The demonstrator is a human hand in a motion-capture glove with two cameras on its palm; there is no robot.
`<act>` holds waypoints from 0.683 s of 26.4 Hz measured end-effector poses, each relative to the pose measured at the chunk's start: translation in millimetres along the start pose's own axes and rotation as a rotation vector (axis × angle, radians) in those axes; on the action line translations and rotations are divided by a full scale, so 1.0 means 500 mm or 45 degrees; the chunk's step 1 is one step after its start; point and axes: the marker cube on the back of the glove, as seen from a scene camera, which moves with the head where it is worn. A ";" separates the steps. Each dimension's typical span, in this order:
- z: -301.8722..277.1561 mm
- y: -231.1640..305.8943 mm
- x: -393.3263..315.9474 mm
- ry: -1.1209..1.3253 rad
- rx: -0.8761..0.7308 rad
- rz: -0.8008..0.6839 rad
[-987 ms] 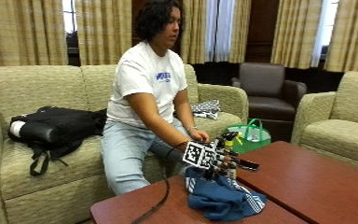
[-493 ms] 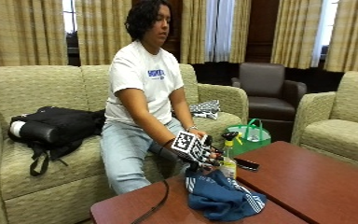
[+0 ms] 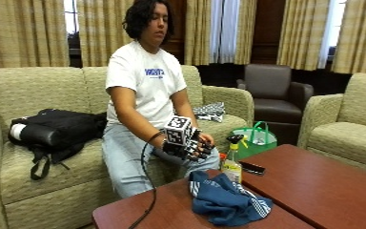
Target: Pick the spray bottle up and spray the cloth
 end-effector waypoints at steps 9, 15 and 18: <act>-0.099 0.066 0.044 0.082 0.021 -0.046; -0.109 0.122 0.020 0.055 0.074 -0.060; -0.115 0.143 0.021 0.066 0.081 -0.049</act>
